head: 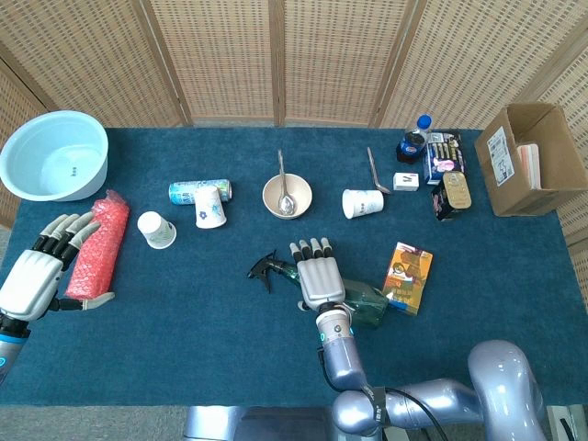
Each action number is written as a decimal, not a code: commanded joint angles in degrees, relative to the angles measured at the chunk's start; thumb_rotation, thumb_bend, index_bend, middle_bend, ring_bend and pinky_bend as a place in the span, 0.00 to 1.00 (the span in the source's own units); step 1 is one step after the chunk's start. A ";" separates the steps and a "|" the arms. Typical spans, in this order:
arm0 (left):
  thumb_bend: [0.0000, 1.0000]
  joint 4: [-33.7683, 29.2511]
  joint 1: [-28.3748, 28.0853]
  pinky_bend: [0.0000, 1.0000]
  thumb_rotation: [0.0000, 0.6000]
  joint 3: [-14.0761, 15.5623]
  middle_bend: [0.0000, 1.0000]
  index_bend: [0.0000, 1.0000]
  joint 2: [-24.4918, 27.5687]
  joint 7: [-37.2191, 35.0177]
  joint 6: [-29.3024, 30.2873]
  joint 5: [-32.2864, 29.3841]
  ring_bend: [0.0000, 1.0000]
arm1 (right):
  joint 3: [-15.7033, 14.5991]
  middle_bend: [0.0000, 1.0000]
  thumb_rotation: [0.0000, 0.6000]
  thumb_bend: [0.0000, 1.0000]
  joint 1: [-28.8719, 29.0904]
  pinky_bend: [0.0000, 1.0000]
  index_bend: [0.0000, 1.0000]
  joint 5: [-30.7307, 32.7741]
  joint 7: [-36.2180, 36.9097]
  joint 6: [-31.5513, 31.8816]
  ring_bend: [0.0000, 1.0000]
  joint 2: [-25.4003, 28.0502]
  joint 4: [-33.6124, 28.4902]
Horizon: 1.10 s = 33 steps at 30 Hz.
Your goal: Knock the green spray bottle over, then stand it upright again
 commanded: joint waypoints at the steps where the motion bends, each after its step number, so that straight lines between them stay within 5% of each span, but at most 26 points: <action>1: 0.17 0.05 -0.03 0.04 0.52 -0.01 0.00 0.05 -0.04 -0.04 -0.05 0.05 0.00 | 0.34 0.04 1.00 0.13 0.22 0.12 0.15 0.64 -0.69 -0.12 0.00 -0.25 0.40; 24: 0.17 0.52 0.05 0.04 0.53 -0.24 0.00 0.04 -0.09 -1.18 0.20 0.18 0.00 | 2.39 0.22 1.00 0.18 0.99 0.18 0.41 5.42 -5.23 0.15 0.07 -1.10 3.85; 33: 0.17 0.15 0.13 0.04 0.53 -0.29 0.00 0.04 0.06 -1.65 1.09 0.93 0.00 | 2.96 0.39 1.00 0.21 0.72 0.49 0.57 7.93 -6.63 0.22 0.30 0.12 3.10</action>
